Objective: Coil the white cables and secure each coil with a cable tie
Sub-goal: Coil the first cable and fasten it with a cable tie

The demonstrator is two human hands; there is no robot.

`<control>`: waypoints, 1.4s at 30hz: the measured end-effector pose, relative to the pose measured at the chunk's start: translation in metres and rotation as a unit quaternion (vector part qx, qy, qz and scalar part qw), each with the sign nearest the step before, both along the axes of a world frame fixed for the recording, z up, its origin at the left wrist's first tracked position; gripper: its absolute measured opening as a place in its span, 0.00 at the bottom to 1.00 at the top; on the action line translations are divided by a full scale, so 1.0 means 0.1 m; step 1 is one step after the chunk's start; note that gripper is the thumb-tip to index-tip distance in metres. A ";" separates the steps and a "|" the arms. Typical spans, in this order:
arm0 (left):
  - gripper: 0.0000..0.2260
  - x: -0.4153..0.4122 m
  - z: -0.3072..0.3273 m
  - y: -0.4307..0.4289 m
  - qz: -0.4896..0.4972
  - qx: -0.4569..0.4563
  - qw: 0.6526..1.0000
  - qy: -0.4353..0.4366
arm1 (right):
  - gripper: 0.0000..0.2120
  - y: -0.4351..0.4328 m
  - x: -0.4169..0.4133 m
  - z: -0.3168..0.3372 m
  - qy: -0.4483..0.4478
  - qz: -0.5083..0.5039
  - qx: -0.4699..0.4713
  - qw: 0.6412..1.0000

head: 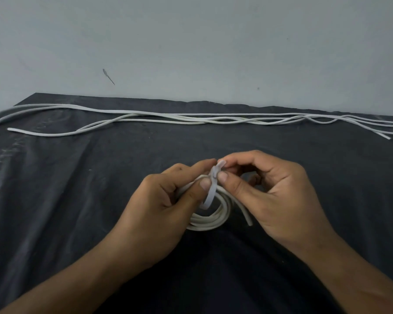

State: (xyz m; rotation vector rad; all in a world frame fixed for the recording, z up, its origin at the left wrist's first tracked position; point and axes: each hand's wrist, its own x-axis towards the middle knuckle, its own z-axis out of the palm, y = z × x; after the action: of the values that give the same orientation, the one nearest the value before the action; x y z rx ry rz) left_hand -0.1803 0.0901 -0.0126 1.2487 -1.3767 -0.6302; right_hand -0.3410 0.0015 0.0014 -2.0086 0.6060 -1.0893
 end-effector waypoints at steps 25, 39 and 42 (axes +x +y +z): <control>0.12 -0.05 -0.01 -0.11 0.002 0.004 0.999 0.048 | 0.06 0.02 0.04 0.05 -0.019 -0.024 -0.129 0.991; 0.10 -0.16 0.01 -0.13 0.014 -0.014 0.996 0.089 | 0.08 -0.09 -0.06 0.14 0.010 -0.021 -0.061 0.998; 0.13 -0.10 -0.01 -0.17 -0.025 -0.020 0.979 0.200 | 0.19 -0.05 -0.06 -0.03 0.110 0.037 -0.031 0.993</control>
State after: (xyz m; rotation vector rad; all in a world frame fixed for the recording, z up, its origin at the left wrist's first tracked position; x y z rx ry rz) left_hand -0.1899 0.0734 -0.0138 0.9910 -1.0794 -0.8349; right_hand -0.3470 -0.0038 -0.0015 -2.2061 0.6108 -0.8589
